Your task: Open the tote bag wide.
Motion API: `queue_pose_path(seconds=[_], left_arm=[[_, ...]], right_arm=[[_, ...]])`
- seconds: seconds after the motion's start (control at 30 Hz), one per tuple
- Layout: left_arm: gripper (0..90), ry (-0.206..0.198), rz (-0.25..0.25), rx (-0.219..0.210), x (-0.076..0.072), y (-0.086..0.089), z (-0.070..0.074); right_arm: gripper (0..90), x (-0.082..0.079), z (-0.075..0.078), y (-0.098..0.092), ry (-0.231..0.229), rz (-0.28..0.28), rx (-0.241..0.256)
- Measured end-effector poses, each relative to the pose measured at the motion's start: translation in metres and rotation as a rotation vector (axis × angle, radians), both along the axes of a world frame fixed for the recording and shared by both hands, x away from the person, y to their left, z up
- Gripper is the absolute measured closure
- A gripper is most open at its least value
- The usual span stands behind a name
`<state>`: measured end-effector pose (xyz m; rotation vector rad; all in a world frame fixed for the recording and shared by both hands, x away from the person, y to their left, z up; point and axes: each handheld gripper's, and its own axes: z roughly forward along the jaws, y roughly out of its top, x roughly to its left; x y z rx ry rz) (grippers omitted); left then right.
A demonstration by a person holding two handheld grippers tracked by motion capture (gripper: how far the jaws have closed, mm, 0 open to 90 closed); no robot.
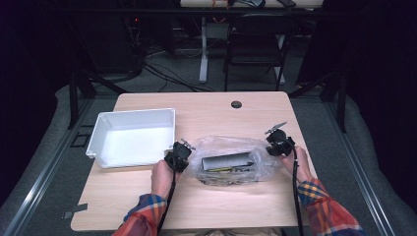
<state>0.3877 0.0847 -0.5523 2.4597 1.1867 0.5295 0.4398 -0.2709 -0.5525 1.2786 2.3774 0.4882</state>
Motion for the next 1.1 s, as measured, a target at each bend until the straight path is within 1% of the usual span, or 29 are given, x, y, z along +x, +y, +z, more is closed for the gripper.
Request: queue_pose_path(seconds=[0.03, 0.07, 0.1, 0.13, 0.17, 0.2, 0.27, 0.3, 0.33, 0.37, 0.4, 0.43, 0.47, 0.53, 0.57, 0.6, 0.63, 0.67, 0.7, 0.73, 0.77, 0.8, 0.83, 0.9, 0.97, 1.0, 1.03, 1.07, 1.1], left_arm=[[90.0, 0.009, 0.003, -0.016, 0.0, 0.001, 0.001], [89.9, 0.009, 0.0, -0.025, -0.001, 0.001, 0.002], [89.8, 0.011, 0.002, -0.039, -0.001, 0.001, 0.003], [89.3, 0.016, -0.002, -0.04, -0.001, 0.002, 0.004], [88.9, 0.025, -0.003, -0.05, -0.001, 0.002, 0.004], [87.8, 0.023, -0.001, -0.065, -0.001, 0.002, 0.005], [86.6, 0.029, 0.001, -0.072, -0.001, 0.002, 0.007], [86.0, 0.023, 0.005, -0.083, -0.002, 0.003, 0.008], [84.9, 0.032, 0.005, -0.091, -0.001, 0.003, 0.009], [84.0, 0.027, 0.004, -0.093, -0.001, 0.003, 0.011], [83.1, 0.031, 0.009, -0.109, -0.001, 0.004, 0.012], [82.5, 0.03, 0.01, -0.112, 0.0, 0.004, 0.013], [81.9, 0.027, 0.013, -0.121, 0.0, 0.004, 0.014], [81.1, 0.027, 0.011, -0.121, 0.0, 0.004, 0.015], [81.0, 0.025, 0.012, -0.124, 0.0, 0.004, 0.015], [80.8, 0.028, 0.012, -0.123, 0.0, 0.003, 0.015], [81.1, 0.03, 0.011, -0.124, 0.0, 0.003, 0.015], [81.2, 0.033, 0.01, -0.127, 0.0, 0.003, 0.014], [81.4, 0.033, 0.014, -0.126, 0.0, 0.003, 0.014], [82.6, 0.036, 0.013, -0.125, 0.001, 0.004, 0.013], [83.2, 0.038, 0.016, -0.121, 0.001, 0.005, 0.013], [84.7, 0.041, 0.014, -0.112, 0.001, 0.006, 0.012], [86.1, 0.042, 0.018, -0.105, 0.001, 0.006, 0.011], [88.0, 0.046, 0.02, -0.083, 0.002, 0.007, 0.008], [89.2, 0.058, 0.022, -0.068, 0.004, 0.008, 0.004], [89.7, 0.062, 0.021, -0.062, 0.005, 0.008, 0.002], [89.9, 0.064, 0.02, -0.046, 0.005, 0.008, 0.002], [89.9, 0.059, 0.02, -0.035, 0.006, 0.008, 0.0], [89.9, 0.059, 0.021, -0.022, 0.006, 0.007, 0.0]], right_arm=[[60.8, -0.004, 0.008, -0.004, -0.012, 0.004, 0.046], [55.9, -0.008, 0.016, -0.006, -0.027, 0.0, 0.07], [54.2, -0.011, 0.023, -0.009, -0.031, 0.005, 0.096], [51.8, -0.018, 0.036, -0.013, -0.037, 0.007, 0.15], [49.3, -0.023, 0.044, -0.015, -0.049, 0.015, 0.172], [45.4, -0.029, 0.053, -0.018, -0.069, 0.019, 0.195], [42.0, -0.045, 0.069, -0.02, -0.076, 0.054, 0.27], [38.8, -0.053, 0.076, -0.02, -0.075, 0.084, 0.297], [36.1, -0.063, 0.082, -0.018, -0.08, 0.114, 0.331], [33.3, -0.075, 0.089, -0.015, -0.074, 0.161, 0.361], [31.3, -0.082, 0.092, -0.013, -0.079, 0.189, 0.377], [28.7, -0.092, 0.095, -0.009, -0.077, 0.235, 0.406], [28.5, -0.099, 0.096, -0.005, -0.071, 0.267, 0.417], [28.3, -0.109, 0.094, 0.004, -0.057, 0.312, 0.428], [30.5, -0.113, 0.091, 0.01, -0.043, 0.332, 0.428], [39.1, -0.117, 0.086, 0.019, -0.037, 0.352, 0.393], [49.6, -0.12, 0.082, 0.023, -0.042, 0.356, 0.368], [61.7, -0.121, 0.077, 0.028, -0.05, 0.359, 0.324], [71.3, -0.121, 0.071, 0.031, -0.044, 0.35, 0.291], [79.8, -0.118, 0.064, 0.033, -0.026, 0.335, 0.275], [85.5, -0.115, 0.057, 0.033, -0.01, 0.317, 0.249], [88.8, -0.112, 0.051, 0.031, 0.011, 0.293, 0.232], [89.6, -0.107, 0.045, 0.027, 0.036, 0.27, 0.211], [90.0, -0.099, 0.035, 0.018, 0.066, 0.225, 0.186], [90.0, -0.093, 0.026, 0.01, 0.103, 0.173, 0.183], [90.0, -0.09, 0.023, 0.005, 0.105, 0.153, 0.158], [90.0, -0.088, 0.02, 0.001, 0.128, 0.138, 0.152], [90.0, -0.086, 0.017, -0.002, 0.139, 0.119, 0.129], [90.0, -0.084, 0.014, -0.006, 0.135, 0.102, 0.102]])
